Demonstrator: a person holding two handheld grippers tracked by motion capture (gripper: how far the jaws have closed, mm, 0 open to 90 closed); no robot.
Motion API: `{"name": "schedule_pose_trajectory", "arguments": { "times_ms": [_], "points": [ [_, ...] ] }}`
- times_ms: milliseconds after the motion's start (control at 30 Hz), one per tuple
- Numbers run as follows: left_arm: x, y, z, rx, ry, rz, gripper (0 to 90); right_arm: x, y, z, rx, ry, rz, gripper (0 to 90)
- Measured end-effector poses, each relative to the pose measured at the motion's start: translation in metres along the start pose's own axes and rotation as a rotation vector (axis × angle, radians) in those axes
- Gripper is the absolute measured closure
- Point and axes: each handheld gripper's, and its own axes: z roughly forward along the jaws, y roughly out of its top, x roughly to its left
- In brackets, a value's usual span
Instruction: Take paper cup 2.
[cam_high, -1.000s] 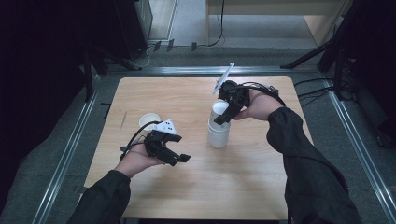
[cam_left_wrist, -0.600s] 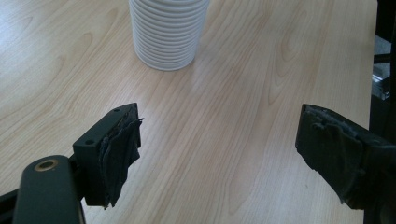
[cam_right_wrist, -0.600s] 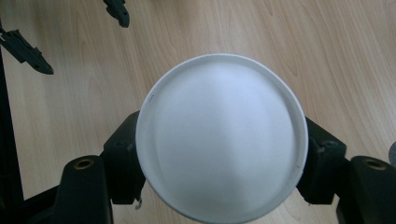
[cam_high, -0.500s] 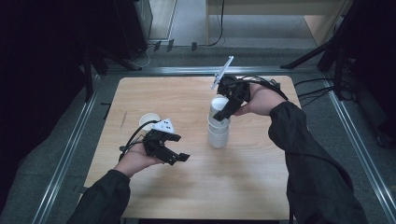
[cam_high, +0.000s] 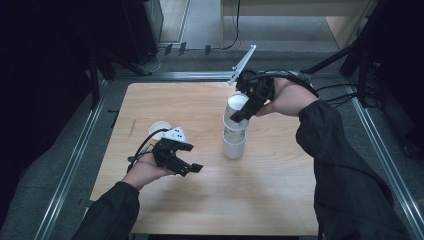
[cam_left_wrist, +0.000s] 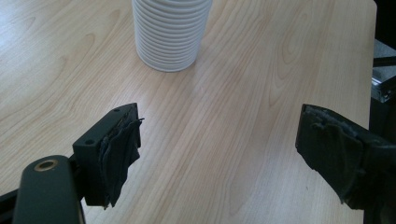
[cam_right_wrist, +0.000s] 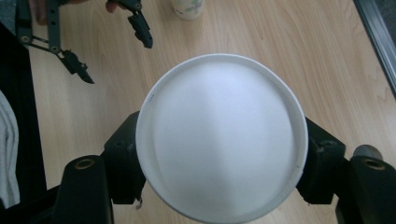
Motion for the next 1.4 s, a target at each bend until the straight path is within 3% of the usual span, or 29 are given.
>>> {"name": "schedule_pose_trajectory", "arguments": {
  "times_ms": [100, 267, 367, 533, 900, 1033, 1200, 1400],
  "points": [
    [0.001, 0.0, -0.001, -0.006, -0.001, -0.002, 14.2, 0.003, 0.001, -0.013, -0.028, 0.003, -0.005, 31.5],
    [0.001, 0.0, -0.001, -0.009, 0.0, -0.002, 14.2, 0.013, -0.001, -0.028, -0.029, 0.01, -0.012, 31.8],
    [0.001, 0.0, -0.002, -0.015, -0.001, -0.001, 14.2, 0.02, -0.004, -0.034, -0.043, -0.003, -0.041, 31.8],
    [0.0, 0.0, -0.002, -0.019, -0.006, -0.003, 14.2, 0.035, -0.019, -0.035, -0.084, 0.042, -0.046, 32.1],
    [-0.003, 0.002, -0.002, -0.037, -0.033, 0.001, 14.2, 0.052, -0.068, 0.007, -0.165, 0.132, -0.013, 32.3],
    [-0.005, 0.002, -0.002, -0.047, -0.042, 0.007, 14.2, 0.055, -0.081, 0.021, -0.22, 0.148, -0.002, 32.3],
    [-0.009, 0.003, 0.0, -0.045, -0.063, 0.032, 14.2, 0.059, -0.106, 0.049, -0.34, 0.196, 0.055, 32.6],
    [-0.012, 0.005, 0.003, -0.048, -0.091, 0.045, 14.2, 0.065, -0.12, 0.077, -0.415, 0.224, 0.085, 32.8]
  ]
}}
